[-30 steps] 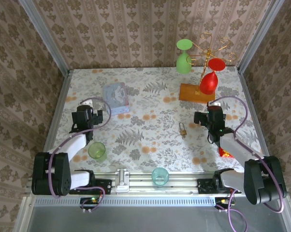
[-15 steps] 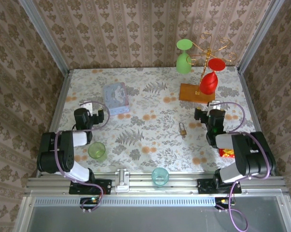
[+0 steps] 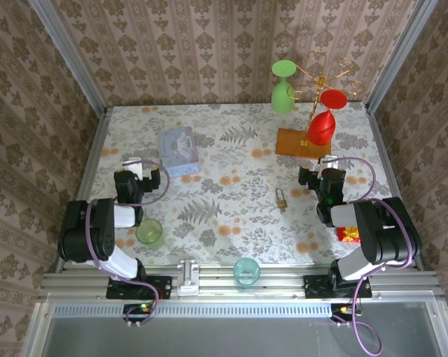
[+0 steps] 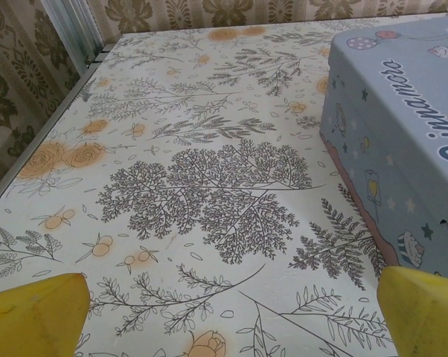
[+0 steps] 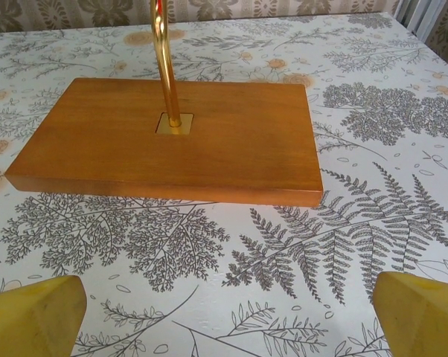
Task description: Unlock the padlock with the key
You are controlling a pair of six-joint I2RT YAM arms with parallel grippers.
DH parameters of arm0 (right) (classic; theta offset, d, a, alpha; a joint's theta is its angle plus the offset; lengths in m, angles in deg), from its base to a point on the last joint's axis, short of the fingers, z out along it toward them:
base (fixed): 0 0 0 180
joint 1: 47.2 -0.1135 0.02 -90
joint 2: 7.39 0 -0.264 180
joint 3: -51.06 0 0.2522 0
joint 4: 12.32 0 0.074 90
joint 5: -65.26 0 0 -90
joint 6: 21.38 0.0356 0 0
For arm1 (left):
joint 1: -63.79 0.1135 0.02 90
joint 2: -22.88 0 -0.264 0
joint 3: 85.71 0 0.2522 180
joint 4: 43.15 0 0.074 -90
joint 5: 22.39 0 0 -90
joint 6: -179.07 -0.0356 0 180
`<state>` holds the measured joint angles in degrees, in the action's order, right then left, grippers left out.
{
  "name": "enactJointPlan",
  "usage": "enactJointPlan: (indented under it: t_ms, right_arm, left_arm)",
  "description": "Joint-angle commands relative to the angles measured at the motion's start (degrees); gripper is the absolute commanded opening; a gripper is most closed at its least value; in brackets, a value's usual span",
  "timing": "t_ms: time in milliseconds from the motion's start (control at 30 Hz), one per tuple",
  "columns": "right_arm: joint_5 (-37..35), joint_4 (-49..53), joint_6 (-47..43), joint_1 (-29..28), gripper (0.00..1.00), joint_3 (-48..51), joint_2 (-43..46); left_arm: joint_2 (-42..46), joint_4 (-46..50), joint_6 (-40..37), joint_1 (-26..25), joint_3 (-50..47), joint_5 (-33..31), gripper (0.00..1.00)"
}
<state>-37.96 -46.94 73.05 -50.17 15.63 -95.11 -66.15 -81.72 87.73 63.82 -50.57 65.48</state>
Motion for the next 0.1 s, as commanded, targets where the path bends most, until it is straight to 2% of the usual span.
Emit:
enactJointPlan:
  t_ms: [0,67]
  right_arm:
    - [0.5,-2.1,-1.0,0.5,1.00,-0.9,0.0]
    - [0.4,-2.1,-1.0,0.3,1.00,-0.8,0.1]
  left_arm:
    - [-0.2,-1.6,-1.1,-0.4,0.3,-0.4,1.00]
    - [-0.2,-1.6,-1.2,-0.6,0.3,-0.7,1.00]
